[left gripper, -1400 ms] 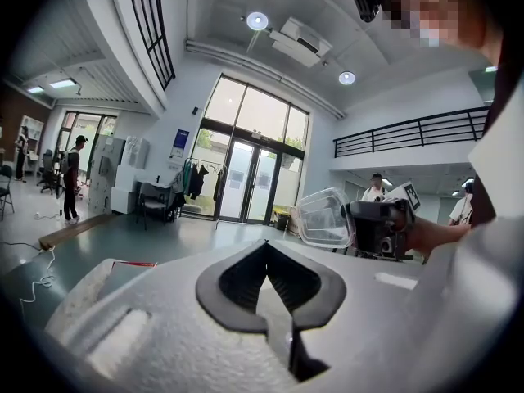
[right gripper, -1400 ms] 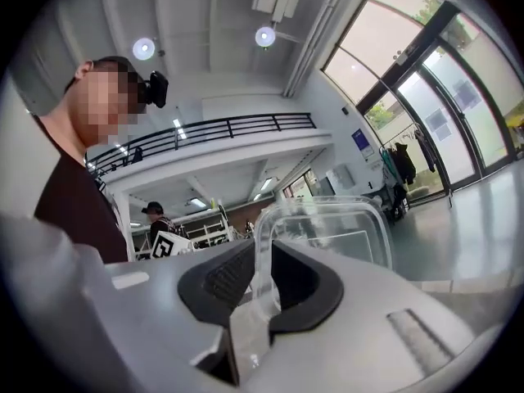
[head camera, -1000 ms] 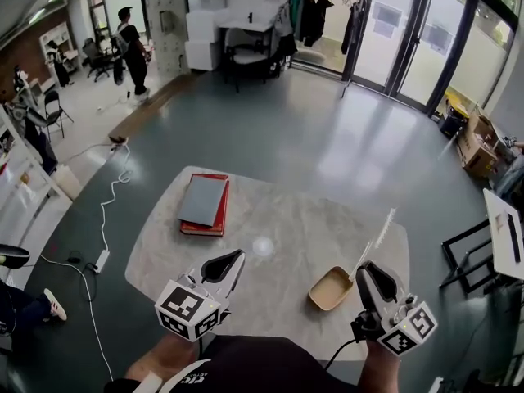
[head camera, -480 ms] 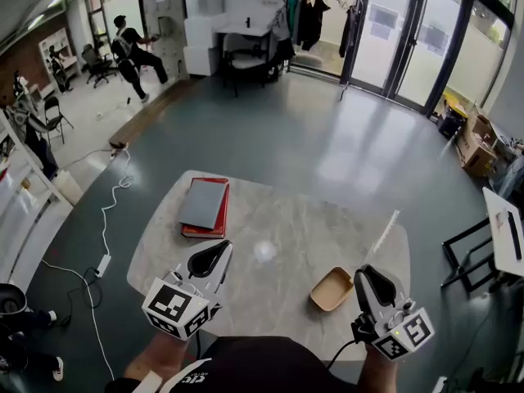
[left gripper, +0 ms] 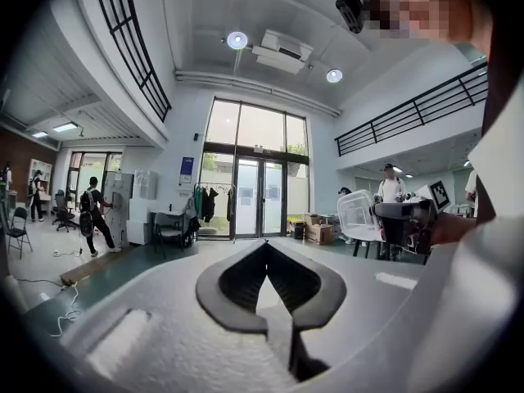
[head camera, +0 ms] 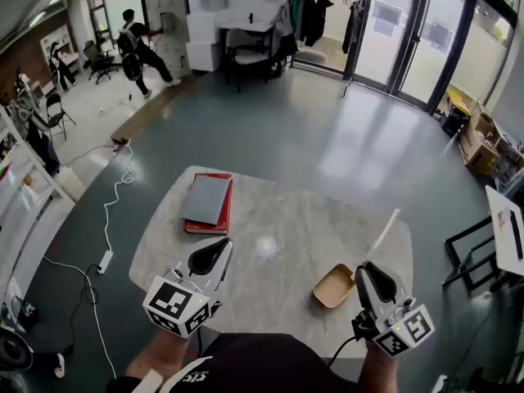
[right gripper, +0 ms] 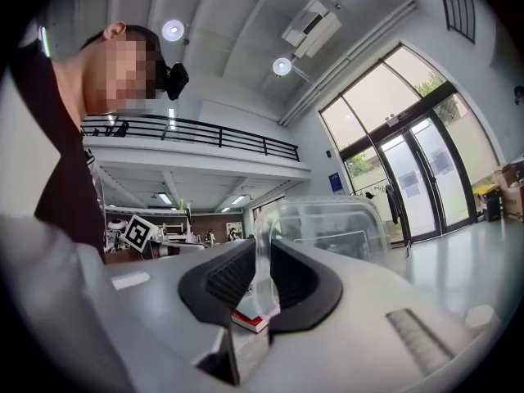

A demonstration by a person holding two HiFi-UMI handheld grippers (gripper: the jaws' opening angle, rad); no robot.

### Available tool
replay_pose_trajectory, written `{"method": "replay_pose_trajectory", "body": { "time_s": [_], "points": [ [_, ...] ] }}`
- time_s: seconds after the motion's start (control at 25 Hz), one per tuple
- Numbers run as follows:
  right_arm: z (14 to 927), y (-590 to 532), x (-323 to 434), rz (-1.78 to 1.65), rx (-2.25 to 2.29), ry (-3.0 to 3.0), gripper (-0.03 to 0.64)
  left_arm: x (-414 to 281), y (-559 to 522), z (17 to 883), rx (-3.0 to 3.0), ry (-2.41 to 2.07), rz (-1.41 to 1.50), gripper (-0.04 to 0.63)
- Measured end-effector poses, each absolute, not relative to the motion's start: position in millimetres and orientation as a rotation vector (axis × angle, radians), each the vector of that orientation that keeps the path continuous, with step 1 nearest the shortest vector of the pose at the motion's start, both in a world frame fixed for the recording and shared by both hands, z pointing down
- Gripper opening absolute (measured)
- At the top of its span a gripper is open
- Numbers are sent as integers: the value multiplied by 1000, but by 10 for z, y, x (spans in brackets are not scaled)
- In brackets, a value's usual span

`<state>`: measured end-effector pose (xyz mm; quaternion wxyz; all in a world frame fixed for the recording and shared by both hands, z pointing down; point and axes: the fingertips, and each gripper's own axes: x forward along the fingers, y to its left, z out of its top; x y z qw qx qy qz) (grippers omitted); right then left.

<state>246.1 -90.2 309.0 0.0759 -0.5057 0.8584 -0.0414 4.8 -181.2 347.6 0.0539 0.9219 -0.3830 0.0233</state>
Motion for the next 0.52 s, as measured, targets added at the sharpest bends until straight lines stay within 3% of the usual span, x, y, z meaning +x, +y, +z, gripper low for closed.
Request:
{"method": "replay_pose_trajectory", "body": {
  "time_s": [0.52],
  "points": [
    [3081, -851, 2536, -121, -1537, 2562, 58, 176, -1796, 3476, 2815, -1127, 75, 3]
  ]
}}
